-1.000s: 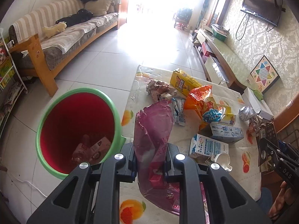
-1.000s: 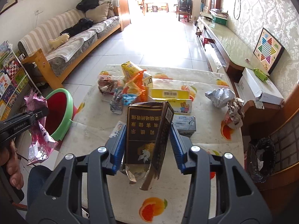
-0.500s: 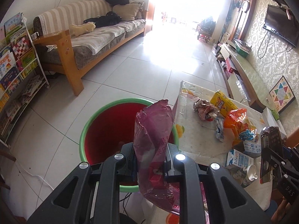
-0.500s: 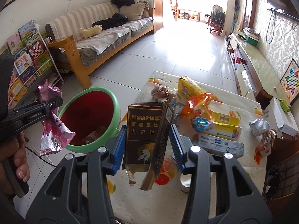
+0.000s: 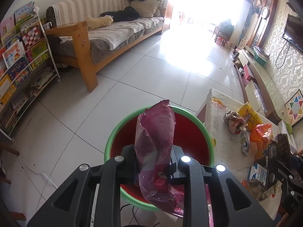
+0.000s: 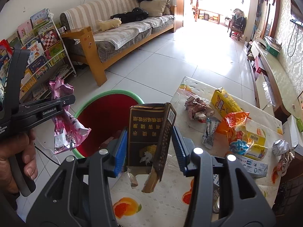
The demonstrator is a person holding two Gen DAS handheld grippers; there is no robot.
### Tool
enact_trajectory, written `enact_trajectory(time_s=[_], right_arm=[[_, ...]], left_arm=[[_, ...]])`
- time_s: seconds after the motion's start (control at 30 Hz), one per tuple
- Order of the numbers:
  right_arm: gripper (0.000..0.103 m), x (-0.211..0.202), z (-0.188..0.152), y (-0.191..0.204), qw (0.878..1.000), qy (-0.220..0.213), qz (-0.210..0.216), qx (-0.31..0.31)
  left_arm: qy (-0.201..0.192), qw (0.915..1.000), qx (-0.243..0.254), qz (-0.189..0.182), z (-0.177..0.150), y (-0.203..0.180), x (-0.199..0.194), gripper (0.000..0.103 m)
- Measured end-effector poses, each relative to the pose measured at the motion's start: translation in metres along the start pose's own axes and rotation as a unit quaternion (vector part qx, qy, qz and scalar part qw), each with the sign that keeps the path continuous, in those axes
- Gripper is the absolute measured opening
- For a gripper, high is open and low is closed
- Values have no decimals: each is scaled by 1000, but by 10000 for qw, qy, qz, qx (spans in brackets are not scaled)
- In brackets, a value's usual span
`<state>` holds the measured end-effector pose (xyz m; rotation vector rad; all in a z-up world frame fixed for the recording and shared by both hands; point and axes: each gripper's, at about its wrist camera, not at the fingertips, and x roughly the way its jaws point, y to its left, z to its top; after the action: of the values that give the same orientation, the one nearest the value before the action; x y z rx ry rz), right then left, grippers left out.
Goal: Collect trash
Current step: 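Carry the pink wrapper and brown box over the red bin and release both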
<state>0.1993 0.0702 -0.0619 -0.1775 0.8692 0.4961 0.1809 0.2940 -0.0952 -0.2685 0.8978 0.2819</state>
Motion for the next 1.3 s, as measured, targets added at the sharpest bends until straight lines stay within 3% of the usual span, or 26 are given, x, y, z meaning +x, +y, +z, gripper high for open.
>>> enact_trajectory(time_s=[0.1, 0.13, 0.17, 0.37, 0.9, 0.93, 0.97, 1.03, 1.3], right_arm=[[45, 5, 5, 5, 10000, 0, 52, -35], [44, 7, 6, 7, 10000, 0, 77, -43], [44, 9, 7, 9, 9999, 4, 88, -53], [44, 21, 12, 23, 9995, 63, 250, -183], [48, 66, 23, 83, 9958, 299, 613, -609], [55, 67, 24, 86, 9957, 302, 610, -634], [71, 67, 24, 89, 9956, 284, 594, -662], [83, 65, 24, 93, 9958, 199, 561, -699], [97, 52, 24, 80, 9972, 65, 421, -613]], left_arm=[[-119, 9999, -59, -24, 3, 4, 1, 47], [-166, 9998, -75, 22, 4, 4, 0, 61], [-223, 9997, -97, 45, 4, 5, 0, 68], [-354, 9987, -342, 102, 2, 19, -7, 86], [-427, 9960, -729, 302, -16, 69, -25, 91], [-433, 9958, -742, 306, -16, 71, -27, 91], [-447, 9957, -747, 317, -16, 72, -27, 91], [-471, 9955, -751, 330, -16, 74, -29, 91], [-530, 9955, -748, 250, -15, 67, -35, 92]])
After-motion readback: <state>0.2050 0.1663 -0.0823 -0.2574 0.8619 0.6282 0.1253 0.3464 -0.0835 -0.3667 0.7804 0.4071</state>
